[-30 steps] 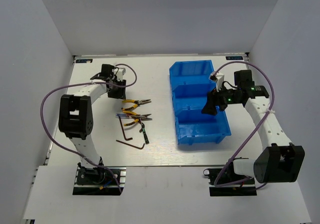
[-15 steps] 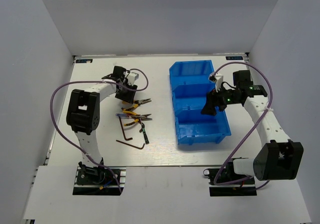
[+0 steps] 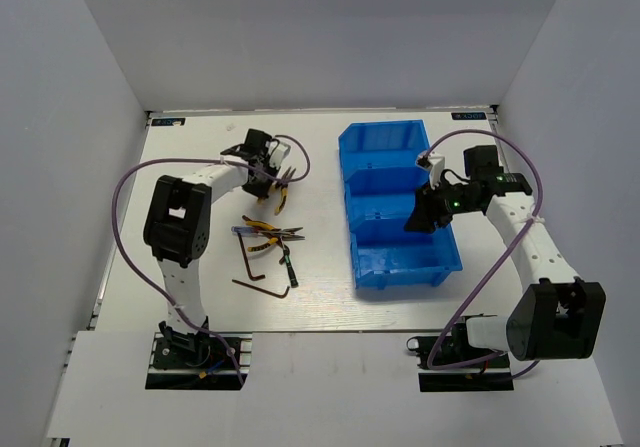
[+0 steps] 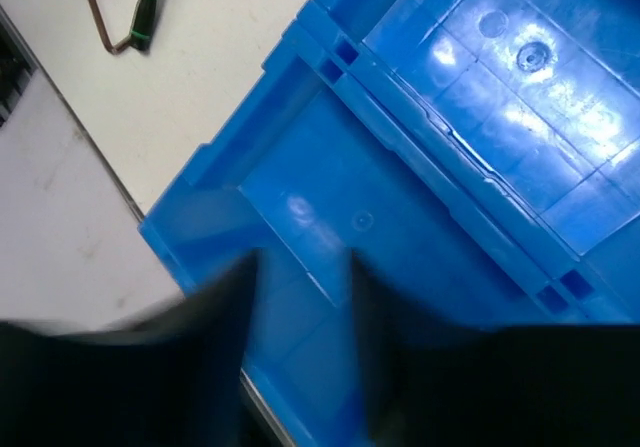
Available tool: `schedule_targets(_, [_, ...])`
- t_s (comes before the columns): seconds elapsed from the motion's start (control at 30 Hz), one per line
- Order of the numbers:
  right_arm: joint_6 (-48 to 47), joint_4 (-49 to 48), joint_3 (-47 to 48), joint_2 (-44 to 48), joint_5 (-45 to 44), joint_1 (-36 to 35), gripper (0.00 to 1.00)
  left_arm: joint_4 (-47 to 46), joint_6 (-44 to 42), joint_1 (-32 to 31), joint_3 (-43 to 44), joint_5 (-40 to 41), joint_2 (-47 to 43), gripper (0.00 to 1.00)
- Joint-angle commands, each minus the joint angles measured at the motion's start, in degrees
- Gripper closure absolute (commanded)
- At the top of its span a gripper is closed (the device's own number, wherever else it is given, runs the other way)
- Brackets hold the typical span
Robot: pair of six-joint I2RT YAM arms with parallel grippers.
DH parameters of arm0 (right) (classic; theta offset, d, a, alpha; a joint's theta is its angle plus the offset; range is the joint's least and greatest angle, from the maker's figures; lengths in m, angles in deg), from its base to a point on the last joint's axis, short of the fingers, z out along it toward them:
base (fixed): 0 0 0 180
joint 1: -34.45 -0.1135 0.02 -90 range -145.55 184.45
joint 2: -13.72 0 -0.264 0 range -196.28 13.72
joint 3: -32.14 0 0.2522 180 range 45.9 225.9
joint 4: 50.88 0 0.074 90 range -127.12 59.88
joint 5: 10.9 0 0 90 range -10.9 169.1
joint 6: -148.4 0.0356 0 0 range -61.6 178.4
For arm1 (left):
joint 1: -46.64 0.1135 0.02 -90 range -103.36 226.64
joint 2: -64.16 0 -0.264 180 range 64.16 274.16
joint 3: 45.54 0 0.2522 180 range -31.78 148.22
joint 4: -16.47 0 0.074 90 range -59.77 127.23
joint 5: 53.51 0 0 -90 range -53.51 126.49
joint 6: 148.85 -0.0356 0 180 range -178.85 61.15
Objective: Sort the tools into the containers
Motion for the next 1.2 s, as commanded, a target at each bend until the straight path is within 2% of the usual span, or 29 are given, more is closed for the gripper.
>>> schedule_targets(0.0, [-0.63, 0.12, -1.09, 1.27, 1.64, 0.12, 0.74, -0.75, 5.98, -0.57, 9.48, -3.3, -1.36, 1.0])
schedule_targets(0.03, [-0.55, 0.21, -1.26, 1.09, 1.55, 0.12, 0.93, -2.15, 7.21, -1.09, 10.55, -4.11, -2.23, 1.0])
schedule_targets(0.07, [-0.72, 0.21, -1.27, 1.09, 1.37, 0.12, 1.0, -5.21, 8.53, -1.79, 11.69, -4.81, -2.94, 1.0])
schedule_targets(0.13, [-0.99, 0.29, -1.18, 1.09, 0.76, 0.03, 1.0, -7.86, 11.26, -2.85, 15.46, -7.17, -2.94, 1.0])
schedule_targets(0.27, [-1.25, 0.29, -0.91, 1.27, -0.38, 0.03, 1.0, -9.99, 11.27, -5.92, 24.69, -8.94, 1.79, 1.0])
schedule_targets(0.37, [-1.08, 0.9, -1.53, 1.7, -1.17, 0.03, 1.0, -15.15, 9.77, -8.21, 26.73, -8.25, 3.38, 1.0])
schedule_targets(0.5, [-0.72, -0.32, -2.84, 1.79, -1.27, 0.12, 1.0, -30.42, 8.54, -12.59, 24.54, -0.63, 3.99, 1.0])
schedule_targets(0.6, [-0.37, -0.41, -3.64, 1.97, -0.83, 0.03, 1.0, -35.37, 6.97, -15.23, 27.76, 6.84, 7.06, 1.0])
schedule_targets(0.73, [-0.46, -0.67, -4.43, 2.32, -0.82, 0.12, 1.0, -40.2, 4.33, -18.22, 31.3, 11.96, 11.54, 1.0])
schedule_targets(0.87, [-0.29, -0.94, -4.52, 2.76, -1.7, 0.2, 1.0, -38.91, 1.52, -20.07, 35.43, 16.35, 16.11, 1.0])
schedule_targets(1.0, [-0.2, -0.85, -4.26, 3.46, -2.58, 0.29, 1.0, -38.21, 1.51, -22.09, 35.43, 16.89, 18.14, 1.0])
schedule_targets(1.03, [-0.28, -1.02, -4.17, 3.46, -2.58, 0.38, 1.0, -38.2, 1.51, -22.1, 35.43, 16.89, 18.15, 0.98])
schedule_targets(1.07, [-0.2, -0.94, -4.08, 3.55, -2.67, 0.47, 0.91, -37.5, 1.51, -22.62, 35.43, 16.89, 18.15, 0.94])
schedule_targets(1.17, [-0.2, -0.94, -3.9, 3.47, -2.85, 0.55, 0.79, -36.88, 2.21, -23.24, 34.82, 16.36, 18.15, 0.78])
